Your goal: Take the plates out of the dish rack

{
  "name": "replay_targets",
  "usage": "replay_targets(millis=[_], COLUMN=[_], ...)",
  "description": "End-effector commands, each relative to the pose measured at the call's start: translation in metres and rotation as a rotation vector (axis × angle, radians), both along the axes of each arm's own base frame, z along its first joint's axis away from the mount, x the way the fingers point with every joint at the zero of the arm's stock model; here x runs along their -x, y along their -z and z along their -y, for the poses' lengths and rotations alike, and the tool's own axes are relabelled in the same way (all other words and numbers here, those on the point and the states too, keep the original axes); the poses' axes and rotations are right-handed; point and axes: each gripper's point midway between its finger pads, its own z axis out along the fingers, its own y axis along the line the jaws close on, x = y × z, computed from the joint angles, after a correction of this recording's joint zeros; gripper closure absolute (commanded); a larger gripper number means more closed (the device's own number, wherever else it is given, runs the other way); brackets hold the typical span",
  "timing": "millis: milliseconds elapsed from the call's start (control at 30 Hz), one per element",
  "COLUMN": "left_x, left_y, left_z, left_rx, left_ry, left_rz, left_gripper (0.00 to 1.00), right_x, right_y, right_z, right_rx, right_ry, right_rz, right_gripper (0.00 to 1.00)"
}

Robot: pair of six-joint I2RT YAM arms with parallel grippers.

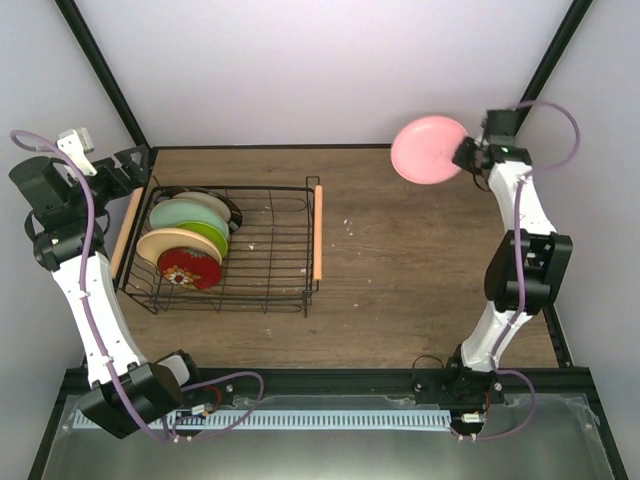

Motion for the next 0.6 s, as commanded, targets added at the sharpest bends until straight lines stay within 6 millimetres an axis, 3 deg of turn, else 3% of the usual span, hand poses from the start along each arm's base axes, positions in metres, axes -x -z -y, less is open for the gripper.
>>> replay_targets(millis=[0,200,567], left_x=[0.007,0.009,0.012], left_y=[0.003,0.006,0.004], left_z=[0.007,0.008,0.007], left_rx=[-0.006,-0.008,-0.006], left_ry=[0.021,0.022,0.007], left_rz=[-0.003,-0.011,-0.007], left_gripper=[0.00,0.00,0.00], right_x=[0.010,0.013,0.010], right_y=[0.027,0.088,0.158], right_z=[0.035,0.069,0.073], right_rx=[-0.175,-0.206,-0.238], right_ry=[0.103,0.199,0.228], right_rz=[-0.019,-0.123,-0.273], right_gripper=[0.99,0.99,0.99])
